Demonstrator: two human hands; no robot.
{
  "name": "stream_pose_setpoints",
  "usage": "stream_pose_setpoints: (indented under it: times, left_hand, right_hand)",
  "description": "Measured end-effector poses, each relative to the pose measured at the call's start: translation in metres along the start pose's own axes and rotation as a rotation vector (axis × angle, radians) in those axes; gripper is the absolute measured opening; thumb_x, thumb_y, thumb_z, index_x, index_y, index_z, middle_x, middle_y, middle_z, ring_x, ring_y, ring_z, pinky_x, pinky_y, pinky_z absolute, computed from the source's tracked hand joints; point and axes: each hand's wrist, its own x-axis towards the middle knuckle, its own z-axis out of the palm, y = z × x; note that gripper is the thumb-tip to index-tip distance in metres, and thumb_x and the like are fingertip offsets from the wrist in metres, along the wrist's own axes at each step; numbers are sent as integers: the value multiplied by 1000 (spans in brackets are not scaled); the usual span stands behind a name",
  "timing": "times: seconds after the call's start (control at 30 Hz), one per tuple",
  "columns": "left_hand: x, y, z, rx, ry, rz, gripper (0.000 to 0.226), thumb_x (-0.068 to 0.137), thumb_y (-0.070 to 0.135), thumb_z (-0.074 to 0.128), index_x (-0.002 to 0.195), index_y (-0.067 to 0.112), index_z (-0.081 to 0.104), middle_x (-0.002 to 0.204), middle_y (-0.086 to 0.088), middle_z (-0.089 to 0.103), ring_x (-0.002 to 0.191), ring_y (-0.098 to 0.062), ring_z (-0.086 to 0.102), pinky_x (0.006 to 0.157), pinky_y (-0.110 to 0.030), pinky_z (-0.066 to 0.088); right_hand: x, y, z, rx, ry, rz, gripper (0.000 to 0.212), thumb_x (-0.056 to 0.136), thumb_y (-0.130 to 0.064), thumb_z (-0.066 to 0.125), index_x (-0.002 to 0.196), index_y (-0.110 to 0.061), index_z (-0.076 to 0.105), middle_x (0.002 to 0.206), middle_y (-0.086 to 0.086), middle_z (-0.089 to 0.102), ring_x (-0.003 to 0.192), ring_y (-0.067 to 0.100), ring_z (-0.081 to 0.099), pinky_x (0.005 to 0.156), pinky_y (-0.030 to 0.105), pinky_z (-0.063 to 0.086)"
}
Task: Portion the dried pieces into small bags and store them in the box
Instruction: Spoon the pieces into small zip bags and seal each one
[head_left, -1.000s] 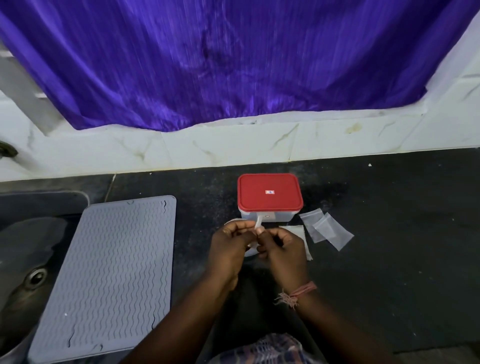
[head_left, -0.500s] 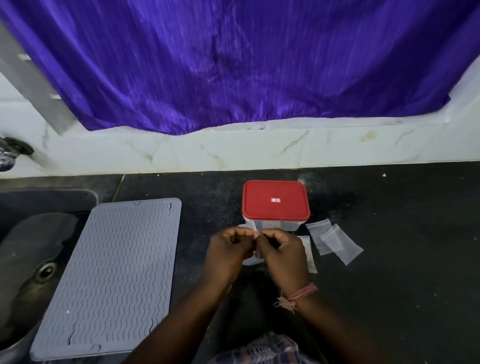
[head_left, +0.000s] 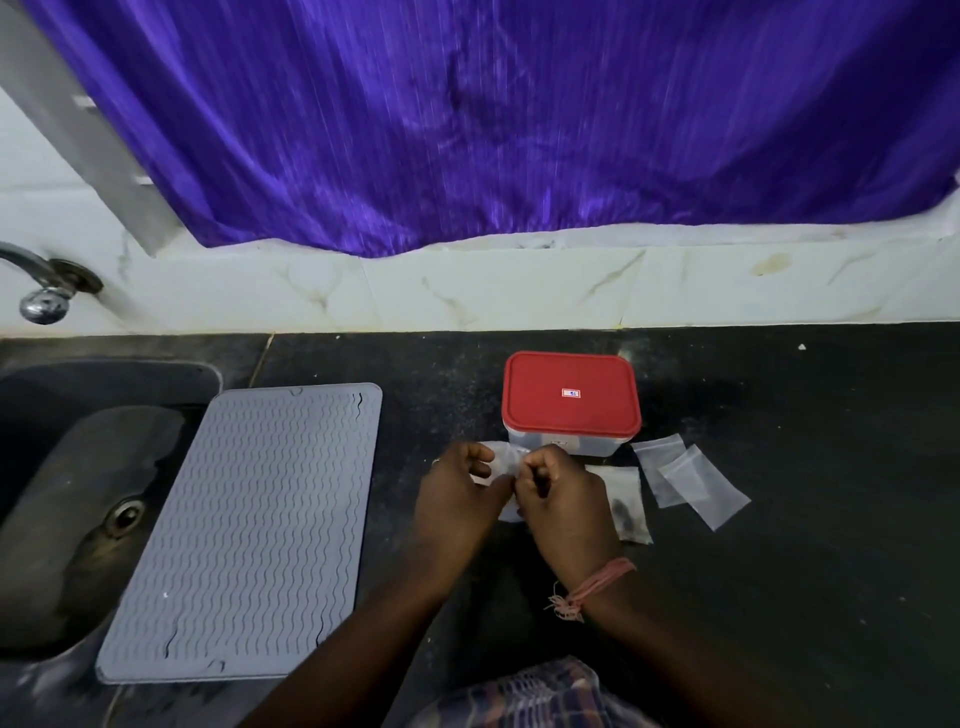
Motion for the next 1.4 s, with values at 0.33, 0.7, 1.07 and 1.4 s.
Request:
stream_pose_setpoints:
  times: [0.33, 0.7, 1.07, 1.4]
  left_hand:
    - [13, -3, -12, 377, 212, 220, 13, 96, 13, 59, 90, 20, 69, 86, 1, 69, 76, -15, 67, 66, -28, 54]
    - [29, -29, -17, -178, 200, -335, 43, 107, 30, 43, 79, 10, 69, 74, -8, 75, 68, -20, 73, 70, -37, 62]
    - [20, -36, 23, -831, -81, -576, 29, 96, 2, 45, 120, 12, 60, 104, -9, 68, 93, -21, 64, 75, -33, 49]
    - [37, -25, 29, -705, -118, -330, 35, 54, 22, 69, 82, 11, 50, 81, -10, 55, 69, -16, 57, 53, -23, 49]
  right_hand:
    - [12, 6, 5, -31, -54, -105, 12, 87, -12, 61, 90, -22, 57, 85, -8, 65, 81, 8, 63, 72, 31, 54]
    - [11, 48, 19, -364, -161, 217, 22, 93, -23, 59, 110, -13, 49, 107, 10, 65, 103, 29, 65, 82, 34, 49]
    - [13, 45, -6, -532, -98, -103, 12, 89, -19, 54, 82, -19, 63, 84, 2, 66, 76, 22, 65, 64, 34, 50]
    - [-4, 33, 1, -766, -196, -115, 19, 90, -25, 57, 106, -25, 67, 100, -5, 69, 88, 15, 69, 73, 34, 51]
